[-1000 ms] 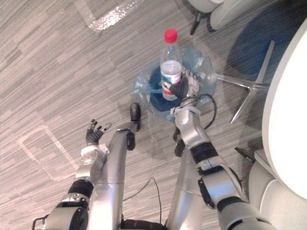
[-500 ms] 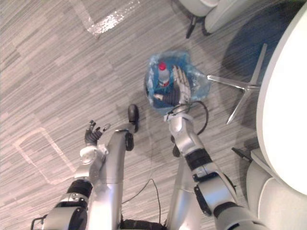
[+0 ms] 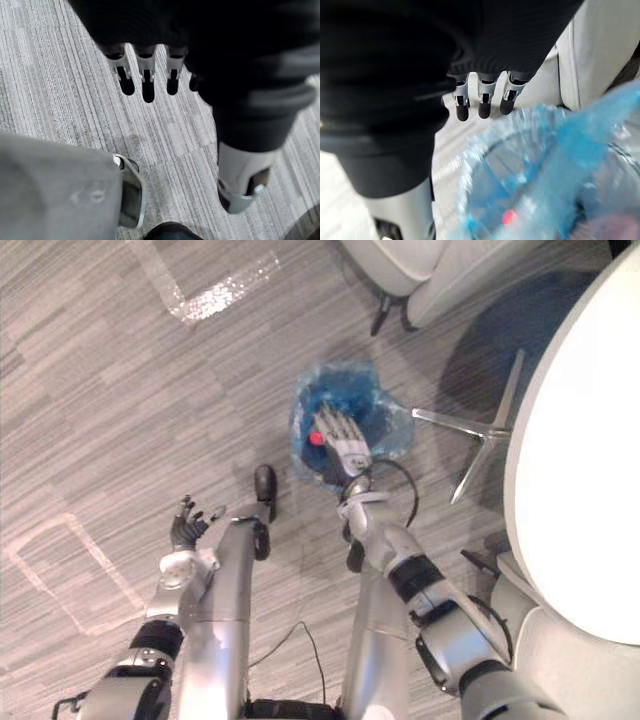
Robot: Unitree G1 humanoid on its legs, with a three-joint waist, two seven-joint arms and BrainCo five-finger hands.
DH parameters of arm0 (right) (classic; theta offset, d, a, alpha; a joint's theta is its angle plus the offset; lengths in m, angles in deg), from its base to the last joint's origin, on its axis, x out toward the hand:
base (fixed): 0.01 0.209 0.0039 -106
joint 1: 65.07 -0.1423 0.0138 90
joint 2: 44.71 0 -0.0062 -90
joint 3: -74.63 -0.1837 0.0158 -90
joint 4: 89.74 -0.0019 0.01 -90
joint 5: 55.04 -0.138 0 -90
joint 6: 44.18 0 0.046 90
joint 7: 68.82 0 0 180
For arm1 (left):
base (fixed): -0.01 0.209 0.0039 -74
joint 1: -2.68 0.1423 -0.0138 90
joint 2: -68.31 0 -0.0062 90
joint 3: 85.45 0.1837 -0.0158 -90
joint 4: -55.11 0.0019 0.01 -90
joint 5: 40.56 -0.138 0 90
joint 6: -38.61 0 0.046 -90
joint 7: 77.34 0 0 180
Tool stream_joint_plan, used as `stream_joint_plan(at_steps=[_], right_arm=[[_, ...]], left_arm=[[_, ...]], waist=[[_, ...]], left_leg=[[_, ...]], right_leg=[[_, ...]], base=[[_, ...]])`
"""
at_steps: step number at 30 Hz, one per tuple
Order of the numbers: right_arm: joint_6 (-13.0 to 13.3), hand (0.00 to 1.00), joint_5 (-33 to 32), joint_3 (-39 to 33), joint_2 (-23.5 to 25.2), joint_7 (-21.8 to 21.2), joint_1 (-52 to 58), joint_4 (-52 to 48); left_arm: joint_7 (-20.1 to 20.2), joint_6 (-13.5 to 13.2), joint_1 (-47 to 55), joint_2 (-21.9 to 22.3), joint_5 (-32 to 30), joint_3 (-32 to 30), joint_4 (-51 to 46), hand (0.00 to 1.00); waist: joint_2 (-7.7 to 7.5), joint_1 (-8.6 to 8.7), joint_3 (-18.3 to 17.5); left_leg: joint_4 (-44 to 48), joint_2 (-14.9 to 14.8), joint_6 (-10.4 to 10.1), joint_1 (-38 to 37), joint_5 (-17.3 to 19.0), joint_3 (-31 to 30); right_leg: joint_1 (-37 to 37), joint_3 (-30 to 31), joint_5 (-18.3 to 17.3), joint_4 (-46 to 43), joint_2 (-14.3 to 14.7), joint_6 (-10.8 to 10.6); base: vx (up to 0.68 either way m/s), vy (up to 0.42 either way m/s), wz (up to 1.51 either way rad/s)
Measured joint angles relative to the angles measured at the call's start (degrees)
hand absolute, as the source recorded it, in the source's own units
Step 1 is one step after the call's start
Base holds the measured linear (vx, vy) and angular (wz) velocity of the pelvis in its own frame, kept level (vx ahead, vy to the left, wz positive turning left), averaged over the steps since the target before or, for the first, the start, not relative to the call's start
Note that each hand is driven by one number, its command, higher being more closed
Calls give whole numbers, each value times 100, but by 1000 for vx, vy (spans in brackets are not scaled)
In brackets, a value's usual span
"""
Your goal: Gather rubbish on tea table into small bin, then transfer packed bag to large trash can.
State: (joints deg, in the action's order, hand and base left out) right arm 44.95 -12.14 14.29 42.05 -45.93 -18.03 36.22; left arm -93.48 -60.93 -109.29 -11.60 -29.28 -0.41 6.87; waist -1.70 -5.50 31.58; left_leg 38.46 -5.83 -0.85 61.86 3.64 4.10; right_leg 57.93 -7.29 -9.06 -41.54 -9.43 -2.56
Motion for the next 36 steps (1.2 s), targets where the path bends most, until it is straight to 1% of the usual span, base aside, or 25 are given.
stream_joint_plan(at_steps=[2,6,9,11,12,13,17,20,27,33,36], right_arm=[[-89,0,70,80,11,-33,-148,399],[-193,0,219,107,17,-52,-344,875],[-285,0,233,105,60,-70,-443,1224],[-327,0,280,99,90,-93,-544,1467],[-380,0,391,98,149,-116,-605,1652],[-419,100,436,85,187,-155,-622,1785],[-470,100,437,-3,347,-160,-670,2004],[-496,100,434,-23,356,-161,-671,2147],[-523,100,364,-148,356,-126,-661,2124],[-519,100,184,-281,347,29,-670,2078],[-517,100,82,-420,340,61,-646,1856]], left_arm=[[-19,-28,-6,-2,9,32,18,0],[-29,-92,-43,8,23,49,75,0],[-35,-106,-119,44,64,53,91,0],[-53,-110,-230,65,123,54,148,0],[-65,-113,-274,71,136,53,160,0],[-72,-124,-314,105,135,51,164,0],[-131,-143,-420,133,174,41,187,0],[-138,-154,-472,145,189,39,200,0],[-157,-151,-546,173,227,38,260,0],[-198,-146,-555,195,228,36,234,0],[-241,-141,-555,204,228,33,218,0]], waist=[[1,-2,0],[3,-14,-1],[21,-61,-12],[24,-64,-13],[24,-80,-13],[24,-106,-13],[31,-127,-15],[48,-149,-20],[53,-211,-21],[82,-249,-36],[83,-259,-37]], left_leg=[[-36,16,-3,3,-5,-10],[-53,47,-4,28,-3,-20],[-79,82,-11,130,-3,-64],[-151,134,-49,227,-65,-124],[-176,140,-34,278,-99,-157],[-176,156,-41,310,-141,-163],[-150,182,-47,433,-146,-174],[-144,182,-43,514,-148,-212],[-132,171,-71,525,-167,-247],[-122,137,-81,517,-173,-256],[-117,128,-92,505,-181,-261]], right_leg=[[4,-14,-5,5,-8,6],[31,-27,-32,-3,-38,12],[128,-46,-40,-17,-54,15],[233,-52,-43,-29,-65,17],[276,-86,-46,-48,-69,22],[326,-102,-74,-106,-98,45],[498,-102,-121,-218,-139,79],[576,-112,-125,-241,-128,87],[601,-111,-143,-292,-98,117],[594,-108,-139,-289,-52,124],[584,-109,-136,-293,-42,129]], base=[[23,-22,5],[7,-10,5],[-3,-8,8],[-4,-11,20],[-1,-21,21],[1,-20,16],[-8,-14,6],[-8,-3,1],[0,0,0],[0,0,0],[0,0,0]])
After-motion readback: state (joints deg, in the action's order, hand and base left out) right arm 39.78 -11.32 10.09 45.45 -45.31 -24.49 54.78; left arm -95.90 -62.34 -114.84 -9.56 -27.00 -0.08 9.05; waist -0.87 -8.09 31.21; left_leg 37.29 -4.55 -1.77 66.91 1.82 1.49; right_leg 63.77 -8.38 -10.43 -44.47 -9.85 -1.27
